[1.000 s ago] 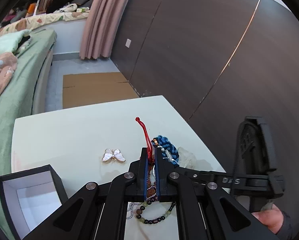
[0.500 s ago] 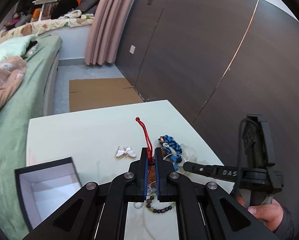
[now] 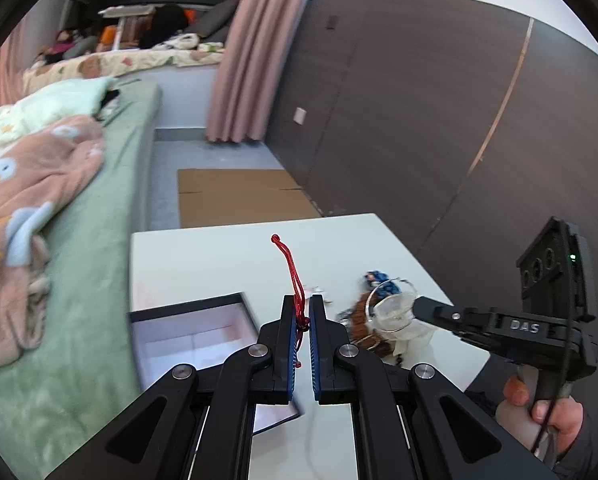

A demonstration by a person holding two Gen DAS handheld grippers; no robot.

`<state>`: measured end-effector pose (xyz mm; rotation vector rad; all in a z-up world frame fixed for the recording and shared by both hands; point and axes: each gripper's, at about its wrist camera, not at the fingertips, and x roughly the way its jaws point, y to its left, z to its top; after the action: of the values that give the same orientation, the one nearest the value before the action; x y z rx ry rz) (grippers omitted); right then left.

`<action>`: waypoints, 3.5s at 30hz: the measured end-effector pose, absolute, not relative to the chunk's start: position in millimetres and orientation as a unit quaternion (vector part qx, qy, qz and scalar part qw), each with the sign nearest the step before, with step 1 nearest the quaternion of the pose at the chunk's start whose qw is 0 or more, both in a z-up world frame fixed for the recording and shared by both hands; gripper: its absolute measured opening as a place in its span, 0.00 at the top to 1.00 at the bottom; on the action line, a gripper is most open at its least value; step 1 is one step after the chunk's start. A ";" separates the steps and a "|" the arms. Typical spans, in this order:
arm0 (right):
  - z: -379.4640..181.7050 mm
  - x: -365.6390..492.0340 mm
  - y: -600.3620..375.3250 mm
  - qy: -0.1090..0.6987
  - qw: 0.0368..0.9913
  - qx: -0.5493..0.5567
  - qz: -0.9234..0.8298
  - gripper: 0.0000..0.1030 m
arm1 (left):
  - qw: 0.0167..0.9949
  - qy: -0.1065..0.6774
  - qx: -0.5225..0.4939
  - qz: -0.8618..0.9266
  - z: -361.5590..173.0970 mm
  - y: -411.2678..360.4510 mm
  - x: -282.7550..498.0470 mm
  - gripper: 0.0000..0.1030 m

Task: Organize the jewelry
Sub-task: 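Lower both held bracelets into the black box and open both grippers, then move both grippers back over the remaining jewelry pile, then grasp the dark beaded bracelet with the right gripper while the left grasps the clear pouch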

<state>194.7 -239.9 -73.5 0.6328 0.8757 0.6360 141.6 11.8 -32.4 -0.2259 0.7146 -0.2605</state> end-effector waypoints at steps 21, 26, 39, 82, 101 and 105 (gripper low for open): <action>-73.8 178.3 -126.3 0.421 0.773 0.242 0.408 0.96 | 0.901 0.390 -0.170 -0.079 -48.4 74.5 135.0 0.45; -83.1 184.5 -100.1 0.458 0.750 0.220 0.424 0.52 | 0.907 0.369 -0.195 -0.061 -41.6 96.2 129.8 0.34; -76.0 191.8 -180.5 0.434 0.800 0.259 0.323 0.41 | 0.902 0.378 -0.174 -0.114 -36.0 60.3 143.2 0.34; -100.2 184.8 -326.9 0.500 0.803 0.277 0.171 0.41 | 0.863 0.485 -0.130 -0.054 -136.3 -55.3 140.9 0.39; -125.7 195.8 -269.4 0.551 0.794 0.187 0.178 0.41 | 0.888 0.436 -0.146 0.028 -137.6 -63.9 135.0 0.41; -127.6 195.2 -269.8 0.553 0.794 0.184 0.174 0.41 | 0.889 0.432 -0.139 0.056 -138.2 -57.8 136.4 0.73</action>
<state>195.2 -269.8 -127.6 0.3962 1.1892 0.3748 136.4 -57.8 -138.2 -0.2891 0.8970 0.1154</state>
